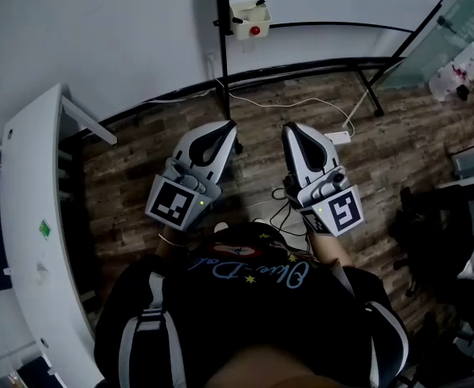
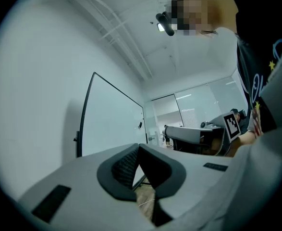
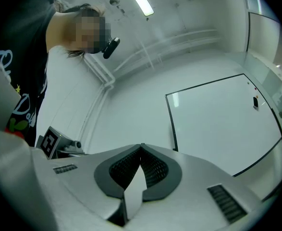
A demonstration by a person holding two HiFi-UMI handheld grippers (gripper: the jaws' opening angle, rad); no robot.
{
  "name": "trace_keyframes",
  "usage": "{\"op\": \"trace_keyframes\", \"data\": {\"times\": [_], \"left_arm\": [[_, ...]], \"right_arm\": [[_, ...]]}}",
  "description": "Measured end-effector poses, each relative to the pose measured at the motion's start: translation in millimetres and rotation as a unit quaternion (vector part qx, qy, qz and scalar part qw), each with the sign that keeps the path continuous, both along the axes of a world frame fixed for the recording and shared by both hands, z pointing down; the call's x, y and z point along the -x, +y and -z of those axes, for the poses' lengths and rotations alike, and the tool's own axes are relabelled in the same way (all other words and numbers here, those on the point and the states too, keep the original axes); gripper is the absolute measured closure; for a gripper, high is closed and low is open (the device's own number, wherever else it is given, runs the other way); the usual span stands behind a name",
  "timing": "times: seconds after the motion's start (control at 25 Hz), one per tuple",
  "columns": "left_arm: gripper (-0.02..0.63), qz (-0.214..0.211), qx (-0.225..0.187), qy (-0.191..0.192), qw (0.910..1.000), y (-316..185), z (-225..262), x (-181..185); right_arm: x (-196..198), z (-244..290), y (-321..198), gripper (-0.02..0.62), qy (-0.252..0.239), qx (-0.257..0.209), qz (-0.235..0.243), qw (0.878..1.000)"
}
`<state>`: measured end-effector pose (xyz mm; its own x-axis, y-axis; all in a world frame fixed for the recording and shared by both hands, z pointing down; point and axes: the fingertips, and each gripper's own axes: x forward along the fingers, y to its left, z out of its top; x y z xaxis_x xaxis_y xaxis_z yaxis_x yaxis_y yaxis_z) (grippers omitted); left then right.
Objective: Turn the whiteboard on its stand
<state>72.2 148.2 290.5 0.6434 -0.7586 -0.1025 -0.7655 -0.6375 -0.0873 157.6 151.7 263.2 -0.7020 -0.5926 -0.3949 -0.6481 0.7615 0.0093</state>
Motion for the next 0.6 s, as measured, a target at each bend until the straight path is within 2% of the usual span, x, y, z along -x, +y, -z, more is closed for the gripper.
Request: {"op": "trace_keyframes", "data": {"times": [0.2, 0.6], "left_arm": [[0.620, 0.006, 0.000, -0.007, 1.0000, -3.1, -0.8, -1.0], [0.618, 0.013, -0.003, -0.021, 0.9997, -13.1, 1.3, -32.4]], "right_arm": [[-8.1, -0.1, -4.9, 0.580, -0.005, -0.001, 0.000, 1.000], [-36.9, -2.9, -18.5, 0.580, -0.012, 0.002, 0.011, 1.000]]}}
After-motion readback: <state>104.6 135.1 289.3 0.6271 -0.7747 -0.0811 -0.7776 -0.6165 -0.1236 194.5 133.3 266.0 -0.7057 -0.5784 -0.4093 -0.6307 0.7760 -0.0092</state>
